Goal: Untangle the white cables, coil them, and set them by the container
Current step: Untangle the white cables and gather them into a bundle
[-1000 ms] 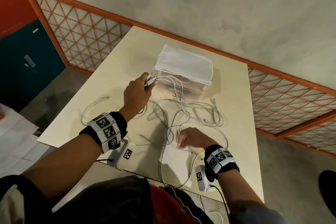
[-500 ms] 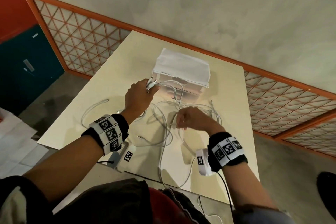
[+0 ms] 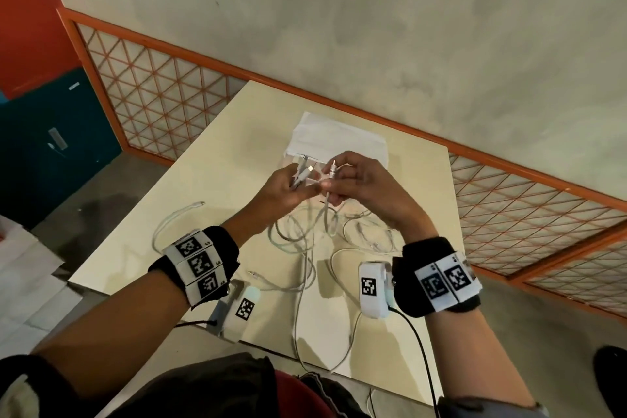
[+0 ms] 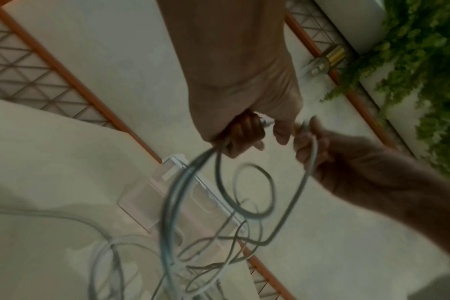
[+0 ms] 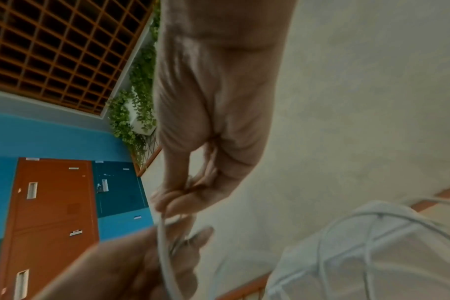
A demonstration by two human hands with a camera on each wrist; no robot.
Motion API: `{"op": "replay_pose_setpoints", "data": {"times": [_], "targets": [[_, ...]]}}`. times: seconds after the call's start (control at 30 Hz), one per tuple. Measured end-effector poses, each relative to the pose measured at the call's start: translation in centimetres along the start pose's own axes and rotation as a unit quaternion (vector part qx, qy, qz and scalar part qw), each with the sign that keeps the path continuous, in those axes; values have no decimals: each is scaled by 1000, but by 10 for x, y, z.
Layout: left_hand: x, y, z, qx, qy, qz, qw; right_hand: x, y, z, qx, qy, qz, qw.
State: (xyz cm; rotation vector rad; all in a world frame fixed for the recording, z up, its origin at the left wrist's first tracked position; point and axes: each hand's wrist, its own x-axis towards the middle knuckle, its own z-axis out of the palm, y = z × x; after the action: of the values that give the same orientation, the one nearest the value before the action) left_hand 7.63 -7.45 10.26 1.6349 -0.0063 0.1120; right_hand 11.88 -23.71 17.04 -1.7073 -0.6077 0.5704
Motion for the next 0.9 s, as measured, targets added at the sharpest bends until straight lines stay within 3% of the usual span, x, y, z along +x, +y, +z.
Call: {"op": "replay_pose_setpoints", "data": {"times": [0.07, 0.17, 0.3, 0.53, 0.7, 0.77, 0.83, 0.9], "targets": [[-1, 5, 0, -78, -46, -34, 995, 3, 8, 4, 13, 70, 1, 997], [-3, 12, 0, -177, -99, -71, 977, 5, 15, 6, 1, 115, 1, 993], [-5, 11, 3, -106, -150, -35, 982, 5, 13, 9, 7, 113, -1, 994], [-4, 7, 11, 63, -131, 5, 989, 5, 11, 13, -51, 129, 36, 990], [-2, 8, 15, 34, -85, 10, 996, 5, 15, 13, -74, 139, 28, 987], [-1, 12, 15, -20, -62, 17, 998, 3, 23, 12, -45, 115, 16, 992], [1, 19, 14, -65, -45, 30, 996, 3, 34, 13, -43, 29, 20, 998], [4, 31, 14, -71, -33, 54, 995, 6, 48, 17, -109, -77, 52, 990]]}}
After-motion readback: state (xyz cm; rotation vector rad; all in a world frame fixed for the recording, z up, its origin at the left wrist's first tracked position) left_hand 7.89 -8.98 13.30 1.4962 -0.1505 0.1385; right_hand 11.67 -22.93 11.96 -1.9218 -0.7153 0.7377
